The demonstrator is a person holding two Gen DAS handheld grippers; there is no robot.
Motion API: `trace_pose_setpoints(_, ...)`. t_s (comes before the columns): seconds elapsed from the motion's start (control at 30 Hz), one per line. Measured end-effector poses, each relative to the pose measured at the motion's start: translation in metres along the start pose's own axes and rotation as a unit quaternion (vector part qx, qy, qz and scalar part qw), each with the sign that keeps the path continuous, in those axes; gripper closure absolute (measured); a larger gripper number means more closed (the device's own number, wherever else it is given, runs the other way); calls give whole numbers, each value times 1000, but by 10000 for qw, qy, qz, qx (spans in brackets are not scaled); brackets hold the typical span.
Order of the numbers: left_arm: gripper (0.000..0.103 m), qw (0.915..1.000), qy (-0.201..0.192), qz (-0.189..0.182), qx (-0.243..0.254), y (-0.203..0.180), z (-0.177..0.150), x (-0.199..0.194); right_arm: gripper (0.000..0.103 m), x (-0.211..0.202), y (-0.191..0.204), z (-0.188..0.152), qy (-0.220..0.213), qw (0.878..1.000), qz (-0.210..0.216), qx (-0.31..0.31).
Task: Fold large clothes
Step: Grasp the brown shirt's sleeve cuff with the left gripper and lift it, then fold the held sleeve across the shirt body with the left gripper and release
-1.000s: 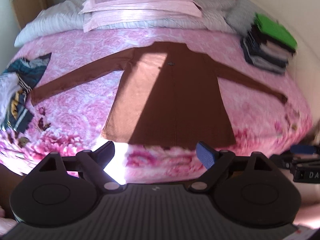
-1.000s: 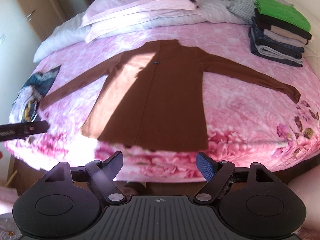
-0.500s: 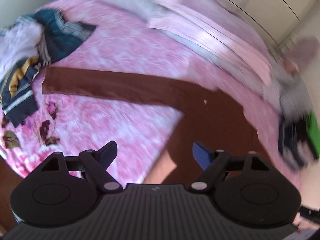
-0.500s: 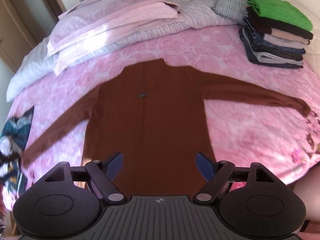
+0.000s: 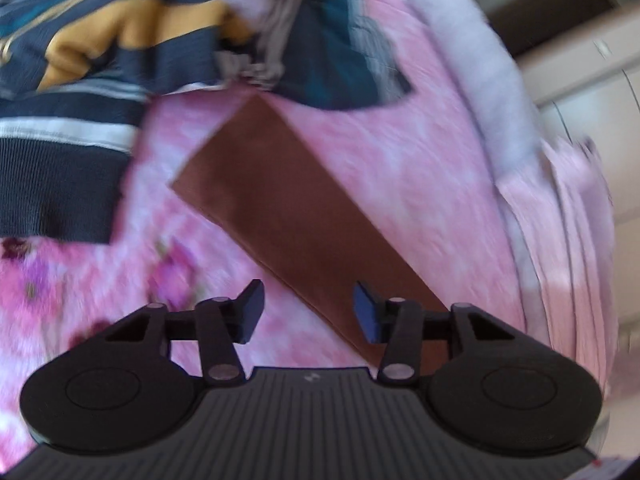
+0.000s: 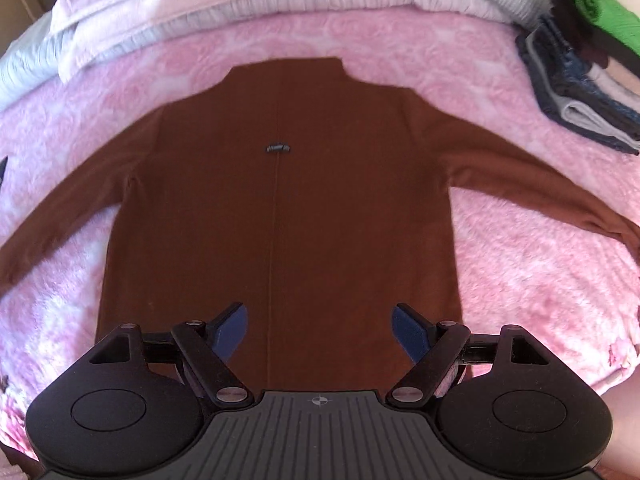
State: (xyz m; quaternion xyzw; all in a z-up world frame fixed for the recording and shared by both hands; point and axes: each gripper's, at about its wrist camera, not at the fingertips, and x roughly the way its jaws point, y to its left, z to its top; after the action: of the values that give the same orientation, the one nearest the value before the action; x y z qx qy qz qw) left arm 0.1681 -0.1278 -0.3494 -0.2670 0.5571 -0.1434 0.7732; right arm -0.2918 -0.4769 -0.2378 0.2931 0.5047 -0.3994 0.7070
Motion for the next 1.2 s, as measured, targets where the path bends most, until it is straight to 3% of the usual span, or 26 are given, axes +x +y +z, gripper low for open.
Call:
trace_pose_setpoints(0.1,73,9994,-108,139,-282,13,3,12,26,7,0,-1,-3,10000,44,-71)
trace_pose_setpoints(0.2,81,9989,-305,232,-256,12,2,16,26,14,-5,-1,-19,10000,36,-91)
trace_pose_setpoints(0.27,101,9980,-438,426,-144,7,2,16,26,16,-10,1,2,10000,57,-45)
trace_pose_setpoints(0.33,102,9972,-565,480,-34,-4,2,10,26,18,-22,3,-49,9999,94,36)
trace_pose_setpoints(0.43,102,9920,-985,135,778,-55,-5,-16,26,15,-44,8,-143,9996,60,228)
trace_pose_setpoints(0.5,102,9829,-1127,-349,1414,-104,-19,-38,26,13,-63,10,-231,9989,27,416)
trace_pose_setpoints(0.57,102,9651,-1171,-1048,2095,-163,-45,-63,26,13,-84,12,-259,9978,-10,613)
trace_pose_setpoints(0.67,102,9184,-968,-2321,3055,-247,-115,-107,26,11,-117,14,-318,9950,-69,946)
trace_pose_setpoints(0.77,102,8561,-327,-3488,3799,-311,-210,-138,26,8,-149,15,-422,9908,-87,1286)
trace_pose_setpoints(0.83,97,8054,226,-4128,4248,-338,-278,-147,26,6,-169,14,-461,9885,-85,1439)
trace_pose_setpoints(0.9,85,7716,686,-4195,4732,-353,-341,-140,26,6,-186,11,-461,9875,-85,1506)
trace_pose_setpoints(1.0,81,7561,1157,-3479,5422,-343,-406,-105,26,12,-206,5,-414,9865,-59,1582)
trace_pose_setpoints(1.1,81,7633,1407,-2357,5848,-306,-422,-64,31,24,-222,0,-415,9828,243,1781)
trace_pose_setpoints(1.2,79,7673,1128,-1267,6184,-271,-400,-33,46,43,-232,8,-547,9714,868,2140)
